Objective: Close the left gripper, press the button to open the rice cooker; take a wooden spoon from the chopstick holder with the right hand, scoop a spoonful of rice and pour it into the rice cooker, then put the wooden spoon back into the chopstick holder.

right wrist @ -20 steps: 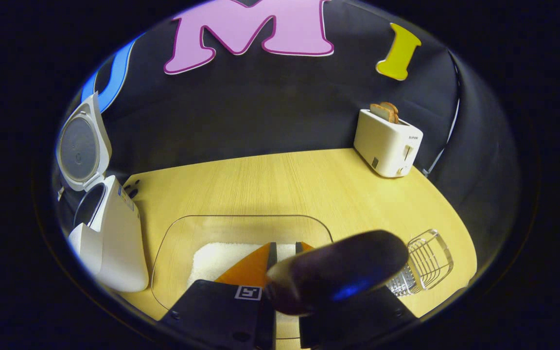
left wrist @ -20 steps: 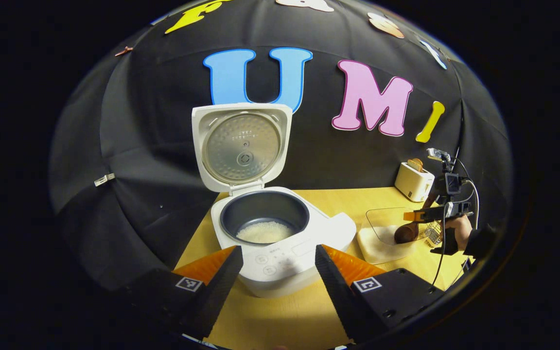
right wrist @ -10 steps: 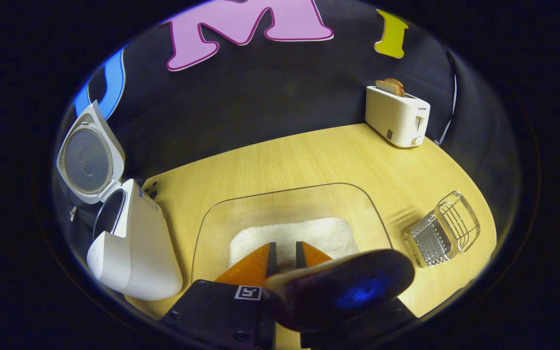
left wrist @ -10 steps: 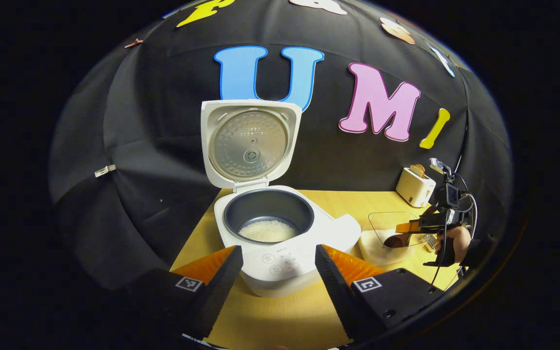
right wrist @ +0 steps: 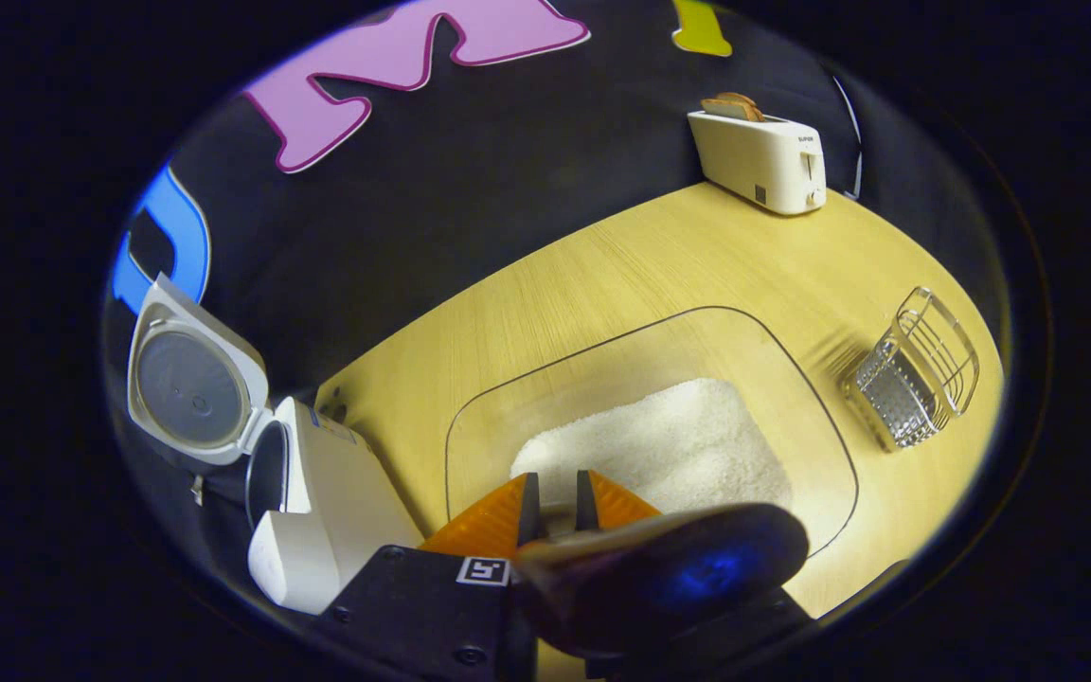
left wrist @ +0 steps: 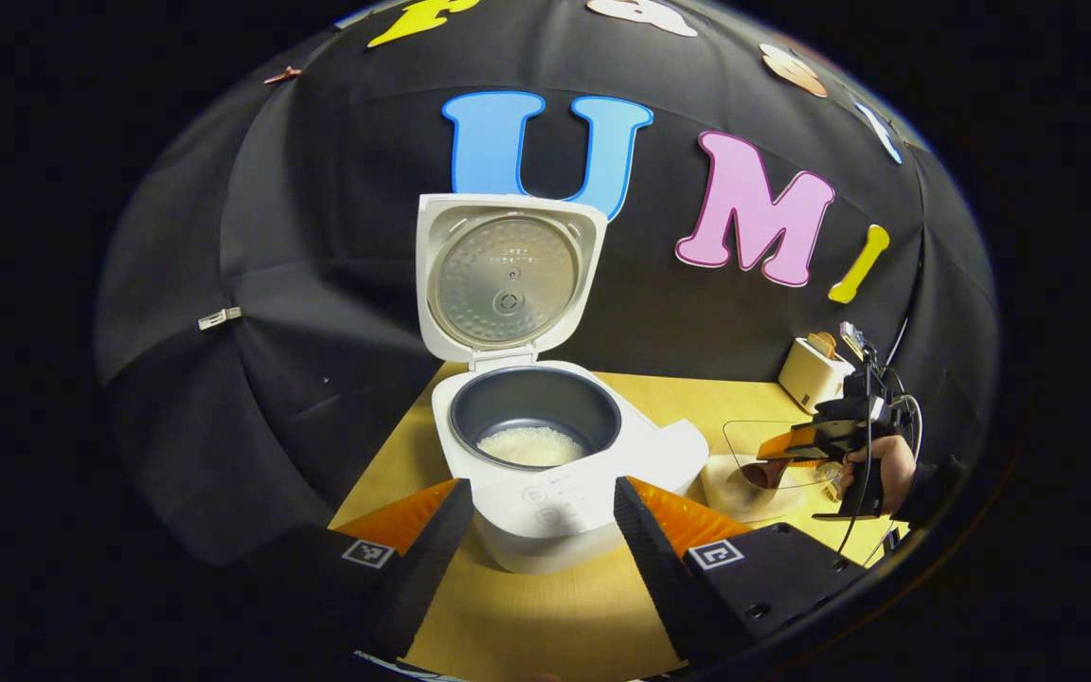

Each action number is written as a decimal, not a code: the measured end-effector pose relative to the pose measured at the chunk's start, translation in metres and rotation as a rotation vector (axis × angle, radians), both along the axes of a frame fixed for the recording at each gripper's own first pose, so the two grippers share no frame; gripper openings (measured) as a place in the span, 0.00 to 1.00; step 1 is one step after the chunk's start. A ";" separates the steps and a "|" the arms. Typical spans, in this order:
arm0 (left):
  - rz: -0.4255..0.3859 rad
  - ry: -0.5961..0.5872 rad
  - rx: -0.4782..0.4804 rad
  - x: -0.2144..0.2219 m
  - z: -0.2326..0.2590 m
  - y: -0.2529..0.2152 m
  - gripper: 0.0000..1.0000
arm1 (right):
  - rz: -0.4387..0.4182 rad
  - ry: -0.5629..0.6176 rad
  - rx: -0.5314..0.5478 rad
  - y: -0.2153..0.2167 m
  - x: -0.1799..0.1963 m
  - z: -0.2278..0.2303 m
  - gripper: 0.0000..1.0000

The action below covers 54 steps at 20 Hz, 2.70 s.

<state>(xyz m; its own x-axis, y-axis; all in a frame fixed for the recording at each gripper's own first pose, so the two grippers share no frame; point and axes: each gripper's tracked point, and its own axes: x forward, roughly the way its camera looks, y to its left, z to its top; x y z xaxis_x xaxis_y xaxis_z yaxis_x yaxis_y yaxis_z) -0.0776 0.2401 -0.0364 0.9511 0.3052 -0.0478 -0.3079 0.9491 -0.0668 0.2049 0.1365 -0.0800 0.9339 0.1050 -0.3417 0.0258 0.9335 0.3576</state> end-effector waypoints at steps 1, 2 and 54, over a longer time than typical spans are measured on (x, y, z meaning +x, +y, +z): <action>0.005 -0.003 -0.005 -0.001 0.000 0.001 0.96 | -0.001 -0.003 0.005 0.001 0.001 0.002 0.12; 0.009 -0.005 -0.009 -0.002 0.002 0.002 0.97 | 0.001 0.001 0.011 0.001 -0.001 0.003 0.12; 0.117 -0.069 -0.131 -0.063 -0.009 0.024 0.92 | 0.317 -0.041 0.408 0.186 -0.041 0.158 0.11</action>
<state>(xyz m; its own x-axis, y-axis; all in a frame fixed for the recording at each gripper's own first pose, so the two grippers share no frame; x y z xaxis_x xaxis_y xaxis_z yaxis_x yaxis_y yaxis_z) -0.1408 0.2642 -0.0450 0.9120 0.4091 -0.0306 -0.4059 0.8890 -0.2119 0.1644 0.3228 0.0777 0.8466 0.5018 -0.1772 -0.2573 0.6774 0.6891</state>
